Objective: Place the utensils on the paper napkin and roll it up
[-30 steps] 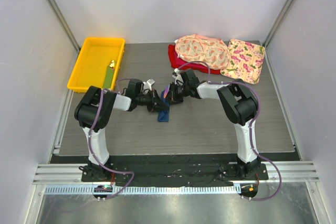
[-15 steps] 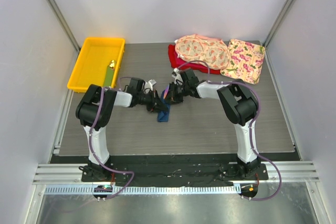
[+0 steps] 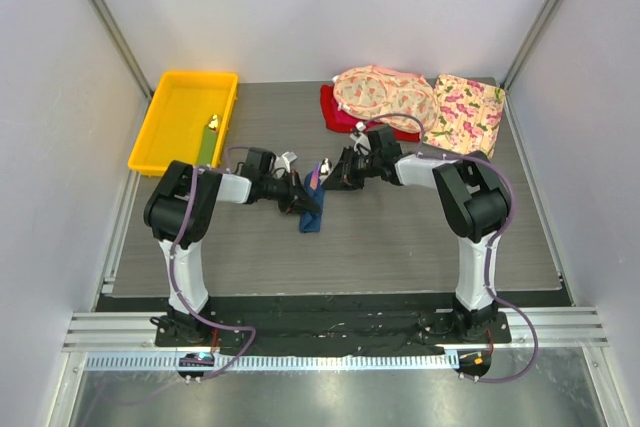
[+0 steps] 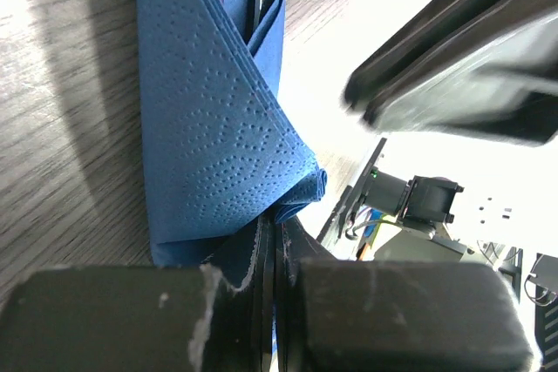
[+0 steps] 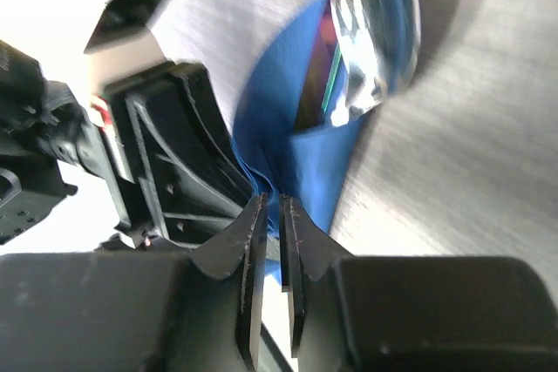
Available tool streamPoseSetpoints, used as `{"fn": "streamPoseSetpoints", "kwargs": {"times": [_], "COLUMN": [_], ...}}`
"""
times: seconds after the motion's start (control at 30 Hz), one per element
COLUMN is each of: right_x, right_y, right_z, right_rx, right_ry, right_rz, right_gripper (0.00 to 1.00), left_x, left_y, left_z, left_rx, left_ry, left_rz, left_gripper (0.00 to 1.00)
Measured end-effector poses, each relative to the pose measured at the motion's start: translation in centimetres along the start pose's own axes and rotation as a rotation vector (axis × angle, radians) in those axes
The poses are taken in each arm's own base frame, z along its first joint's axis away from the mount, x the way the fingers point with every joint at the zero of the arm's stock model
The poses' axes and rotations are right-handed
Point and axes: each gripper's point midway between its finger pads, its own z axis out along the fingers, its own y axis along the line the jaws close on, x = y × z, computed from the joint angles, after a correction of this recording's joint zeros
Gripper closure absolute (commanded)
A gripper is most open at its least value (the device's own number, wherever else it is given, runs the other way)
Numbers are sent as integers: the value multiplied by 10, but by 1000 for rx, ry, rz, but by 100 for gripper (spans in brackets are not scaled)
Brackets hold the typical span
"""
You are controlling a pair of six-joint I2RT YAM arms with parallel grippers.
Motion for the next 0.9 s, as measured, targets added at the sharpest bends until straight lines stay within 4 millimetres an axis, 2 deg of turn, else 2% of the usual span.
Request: {"fn": "streamPoseSetpoints", "kwargs": {"times": [0.17,0.33,0.63,0.9], "right_x": [18,15,26,28], "right_y": [-7,-7,-13,-13], "right_z": [3,9,22,27], "right_rx": [-18,-42,-37,-40], "right_ry": [27,18,45,52], "right_rz": [79,93,99,89], "right_gripper": [83,83,85,90], "left_x": [0,0,0,-1], "left_y": [0,0,-1,-2], "left_z": [0,0,0,0], "left_rx": [0,1,1,0], "left_ry": [0,1,2,1], "left_rz": [2,3,7,22], "left_gripper": [100,100,100,100]}}
